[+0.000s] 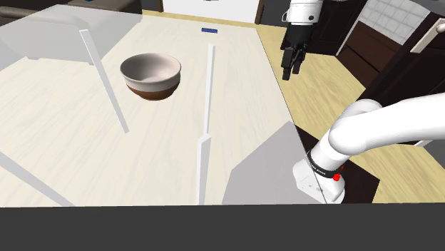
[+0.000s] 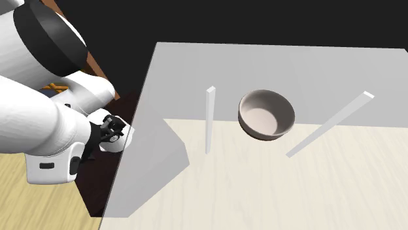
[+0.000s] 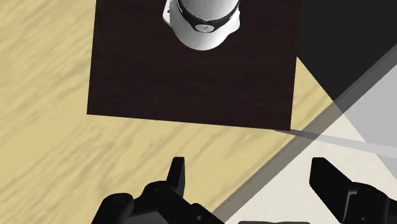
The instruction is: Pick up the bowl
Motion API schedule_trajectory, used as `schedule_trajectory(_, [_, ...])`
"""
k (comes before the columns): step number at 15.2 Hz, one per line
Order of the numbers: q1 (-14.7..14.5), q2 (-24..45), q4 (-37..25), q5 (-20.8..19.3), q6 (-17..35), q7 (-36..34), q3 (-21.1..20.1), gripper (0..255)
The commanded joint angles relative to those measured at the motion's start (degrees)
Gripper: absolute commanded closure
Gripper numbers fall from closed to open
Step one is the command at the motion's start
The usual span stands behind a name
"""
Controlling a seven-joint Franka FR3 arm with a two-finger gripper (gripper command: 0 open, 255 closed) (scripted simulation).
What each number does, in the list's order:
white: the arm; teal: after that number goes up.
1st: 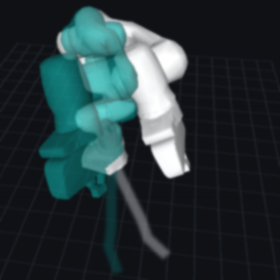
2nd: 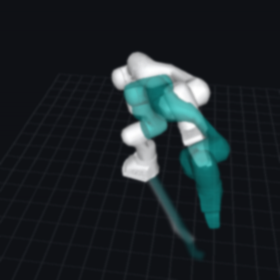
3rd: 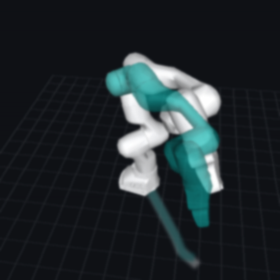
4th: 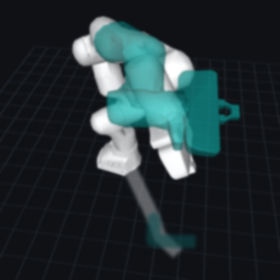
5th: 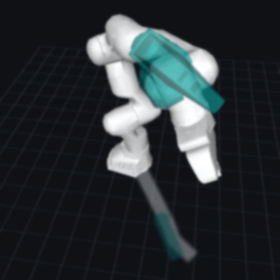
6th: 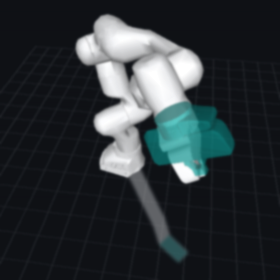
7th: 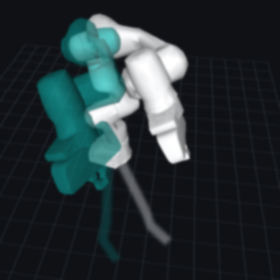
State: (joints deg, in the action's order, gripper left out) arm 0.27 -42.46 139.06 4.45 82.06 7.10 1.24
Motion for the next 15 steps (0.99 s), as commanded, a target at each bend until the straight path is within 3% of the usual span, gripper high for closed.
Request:
schedule_trajectory(1, [0.0,0.0,0.0,0.0,0.0,0.0,0.0,0])
schedule_trajectory(8, [-3.1,8.6,-6.5,5.8,5.9,-6.4,-6.1,0])
schedule_trajectory(15, [-5.2,18.6,-15.7,8.7,10.8,-12.6,-11.6,0])
